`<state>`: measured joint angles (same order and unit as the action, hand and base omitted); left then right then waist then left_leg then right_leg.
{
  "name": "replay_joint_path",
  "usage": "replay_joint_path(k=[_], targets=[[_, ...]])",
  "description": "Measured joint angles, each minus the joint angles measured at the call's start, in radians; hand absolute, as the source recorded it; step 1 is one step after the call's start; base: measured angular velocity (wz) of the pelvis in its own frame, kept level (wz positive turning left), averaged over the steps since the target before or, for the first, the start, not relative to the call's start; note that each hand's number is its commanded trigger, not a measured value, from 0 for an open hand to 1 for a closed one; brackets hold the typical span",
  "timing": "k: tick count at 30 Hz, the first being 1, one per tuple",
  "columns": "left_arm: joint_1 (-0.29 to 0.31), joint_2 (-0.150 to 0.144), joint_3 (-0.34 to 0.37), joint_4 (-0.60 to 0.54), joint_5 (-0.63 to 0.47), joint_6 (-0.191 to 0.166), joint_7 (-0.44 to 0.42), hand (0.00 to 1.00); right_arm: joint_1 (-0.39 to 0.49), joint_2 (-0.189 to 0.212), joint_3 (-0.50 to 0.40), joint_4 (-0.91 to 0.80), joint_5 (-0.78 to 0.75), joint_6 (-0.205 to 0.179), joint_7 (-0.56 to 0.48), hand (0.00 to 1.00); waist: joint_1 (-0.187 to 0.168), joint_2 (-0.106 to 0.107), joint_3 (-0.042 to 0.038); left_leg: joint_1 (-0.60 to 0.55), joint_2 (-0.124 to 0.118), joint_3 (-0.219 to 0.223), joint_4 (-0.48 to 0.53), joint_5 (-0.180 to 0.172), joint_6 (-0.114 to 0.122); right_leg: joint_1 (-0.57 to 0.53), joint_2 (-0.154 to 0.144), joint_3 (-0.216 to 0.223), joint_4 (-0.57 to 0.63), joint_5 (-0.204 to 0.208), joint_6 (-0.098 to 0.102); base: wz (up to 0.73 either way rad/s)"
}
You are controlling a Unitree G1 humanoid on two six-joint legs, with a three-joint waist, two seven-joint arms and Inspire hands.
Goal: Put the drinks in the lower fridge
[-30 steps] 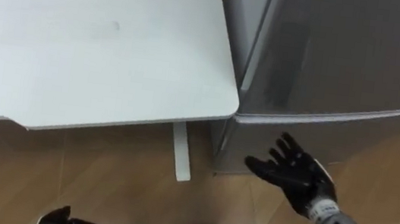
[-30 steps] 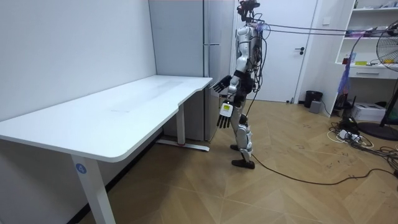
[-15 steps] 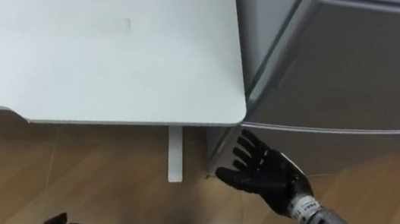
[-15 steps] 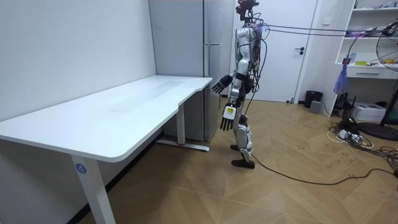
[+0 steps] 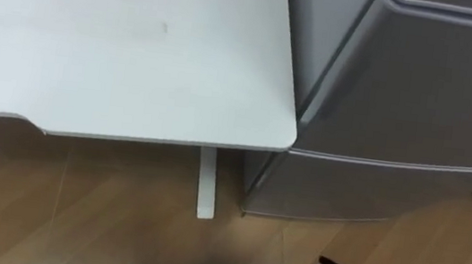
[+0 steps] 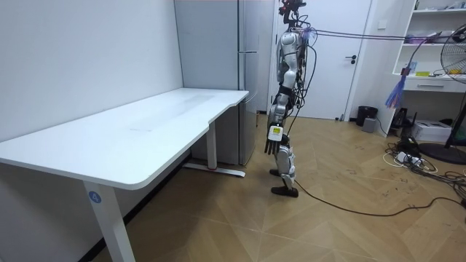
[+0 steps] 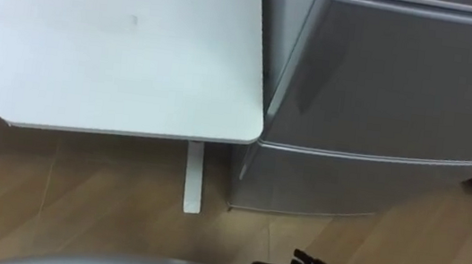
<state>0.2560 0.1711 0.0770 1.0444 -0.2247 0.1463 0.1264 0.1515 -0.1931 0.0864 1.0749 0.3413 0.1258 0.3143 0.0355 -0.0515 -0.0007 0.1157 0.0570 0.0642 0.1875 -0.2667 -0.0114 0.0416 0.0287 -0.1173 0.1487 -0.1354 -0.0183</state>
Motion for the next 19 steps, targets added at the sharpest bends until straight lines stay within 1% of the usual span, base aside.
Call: replay_joint_path(k=[3,7,9,11,16,19], targets=[[0.005,-0.003,0.006,0.001,0.003,0.001,0.001,0.00,-0.016,0.007,-0.012,0.036,-0.027,-0.006,-0.014,0.00,-0.001,-0.001,0.0008,0.002,-0.004,-0.017,0.000,0.001,0.002,0.010,-0.008,-0.022,-0.007,-0.001,0.001,0.18],[0.016,-0.012,0.033,0.009,0.011,0.014,0.001,0.00,-0.020,0.017,-0.035,0.061,-0.028,-0.007,-0.046,0.00,0.004,0.001,0.0011,0.001,-0.007,-0.034,-0.003,0.002,0.003,0.017,-0.007,-0.026,-0.014,-0.002,0.004,0.08],[0.023,-0.017,0.046,0.014,0.041,0.024,0.005,0.00,-0.020,0.023,-0.044,0.073,-0.023,-0.008,-0.060,0.00,0.001,0.002,0.0008,0.002,-0.009,-0.042,-0.003,0.002,0.003,0.023,-0.008,-0.032,-0.017,-0.002,0.005,0.08],[0.029,-0.029,0.052,0.016,0.070,0.035,0.019,0.00,-0.028,0.027,-0.053,0.100,-0.012,-0.006,-0.077,0.00,0.001,0.003,0.0002,0.004,-0.012,-0.049,-0.002,0.002,0.004,0.030,-0.011,-0.040,-0.019,-0.005,0.008,0.13],[0.040,-0.034,0.058,0.018,0.166,0.049,0.019,0.00,-0.044,0.030,-0.050,0.137,0.004,-0.006,-0.098,0.00,0.000,0.004,0.0009,0.020,-0.014,-0.052,-0.003,0.002,0.004,0.059,-0.013,-0.050,-0.032,-0.007,0.012,0.09],[0.044,-0.037,0.058,0.018,0.198,0.057,0.018,0.00,-0.053,0.033,-0.048,0.156,0.008,-0.006,-0.108,0.00,0.001,0.005,0.0010,0.022,-0.014,-0.052,-0.003,0.002,0.004,0.063,-0.014,-0.054,-0.032,-0.008,0.012,0.05]])
